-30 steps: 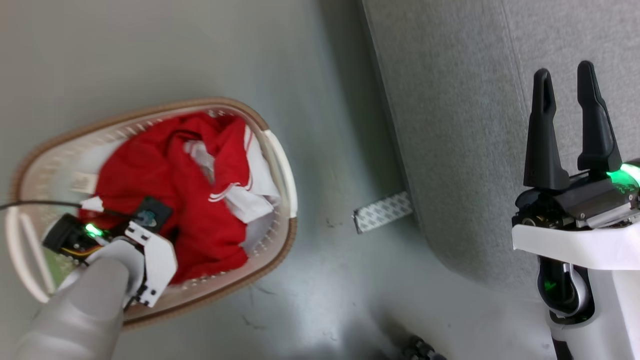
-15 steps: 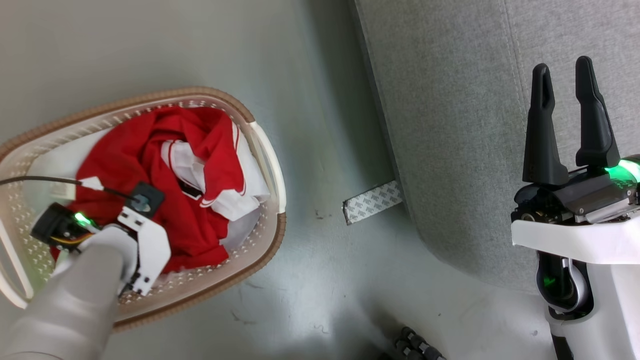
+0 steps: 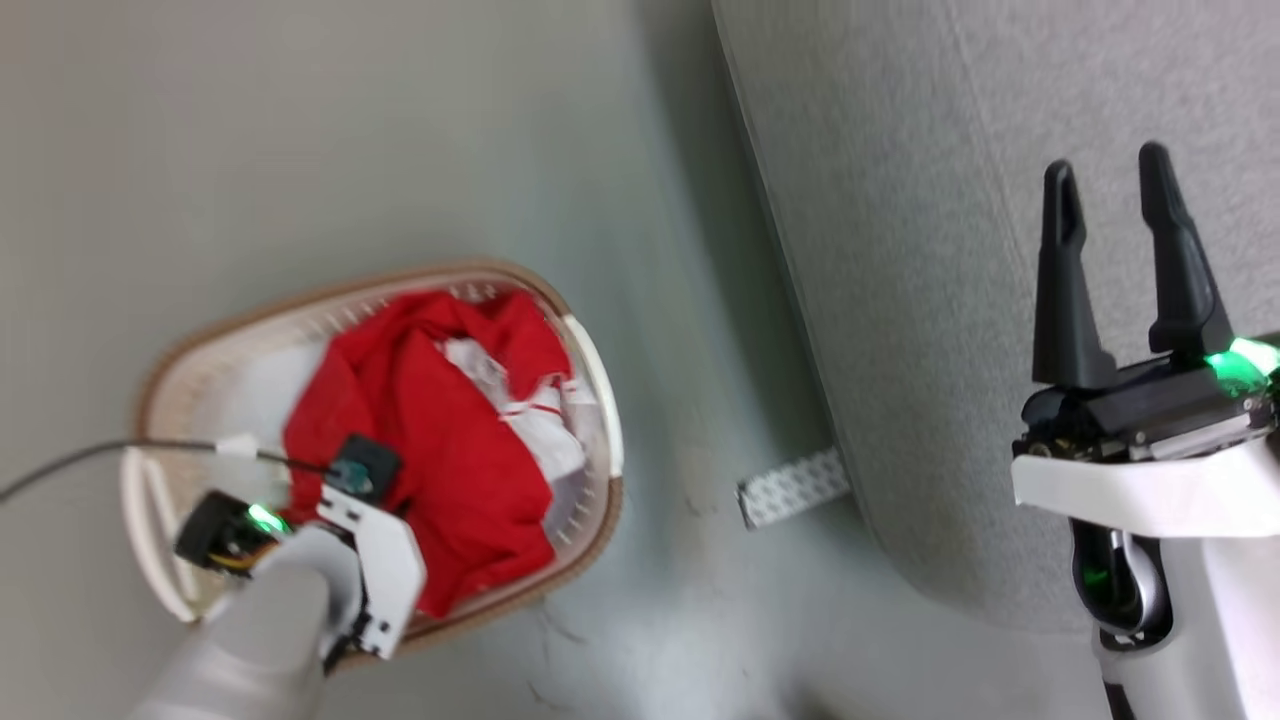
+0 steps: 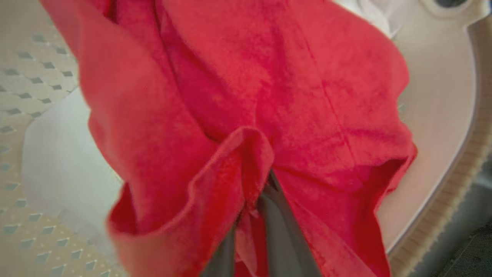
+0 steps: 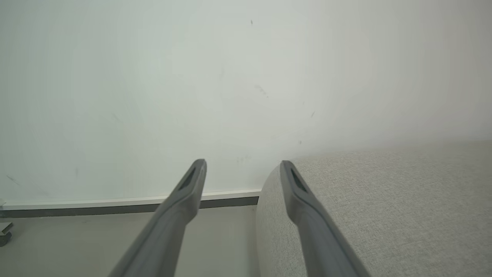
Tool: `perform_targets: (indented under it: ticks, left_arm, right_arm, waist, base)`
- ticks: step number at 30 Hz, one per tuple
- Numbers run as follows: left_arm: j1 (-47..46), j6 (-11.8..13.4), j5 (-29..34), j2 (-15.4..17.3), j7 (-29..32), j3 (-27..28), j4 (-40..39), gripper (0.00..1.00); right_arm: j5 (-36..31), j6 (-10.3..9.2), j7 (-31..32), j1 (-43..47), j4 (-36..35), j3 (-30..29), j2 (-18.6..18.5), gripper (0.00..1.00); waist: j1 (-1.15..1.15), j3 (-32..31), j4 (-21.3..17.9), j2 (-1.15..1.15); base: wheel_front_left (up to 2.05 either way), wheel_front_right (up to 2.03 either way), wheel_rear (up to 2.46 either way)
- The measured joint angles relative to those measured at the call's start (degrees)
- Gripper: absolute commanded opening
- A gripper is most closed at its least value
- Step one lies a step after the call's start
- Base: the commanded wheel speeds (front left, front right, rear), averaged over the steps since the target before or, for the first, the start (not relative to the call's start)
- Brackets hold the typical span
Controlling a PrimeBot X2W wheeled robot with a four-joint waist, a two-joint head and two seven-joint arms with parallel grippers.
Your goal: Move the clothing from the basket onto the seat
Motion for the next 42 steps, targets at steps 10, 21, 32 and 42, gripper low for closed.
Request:
perform_targets:
  ticks: [10, 21, 32, 42]
  left_arm:
    - [5.7, 0.0, -5.9, -4.9, -7.0, 0.4, -2.3, 0.0]
    - [10.3, 0.0, -9.8, -5.2, -8.6, 1.0, -15.7, 0.0]
    - [14.1, 0.3, -10.0, -5.3, -8.6, 7.1, -30.1, 0.0]
    - [14.9, 0.3, -8.6, -5.2, -8.6, 9.5, -41.1, 0.0]
  right_arm:
    - [-4.5, 0.0, 0.0, 5.3, 3.3, -0.4, 0.0, 1.0]
    - [-5.4, 0.0, 0.0, 10.5, 5.6, -1.4, 0.0, 1.0]
    - [-4.1, 0.0, 0.0, 13.9, 6.5, -0.4, 0.0, 1.0]
    - [-3.4, 0.0, 0.0, 16.3, 7.2, 1.2, 0.0, 1.0]
  waist:
    - [-0.01, -12.6, 5.0, 0.0]
    - [-0.02, -25.6, 11.6, 0.0]
    - [-0.02, -33.5, 18.4, 0.0]
    - [-0.01, -38.3, 22.4, 0.0]
  base:
    - [0.0, 0.0, 0.0]
    - [0.0, 0.0, 0.0]
    - [0.0, 0.0, 0.0]
    - [0.0, 0.0, 0.0]
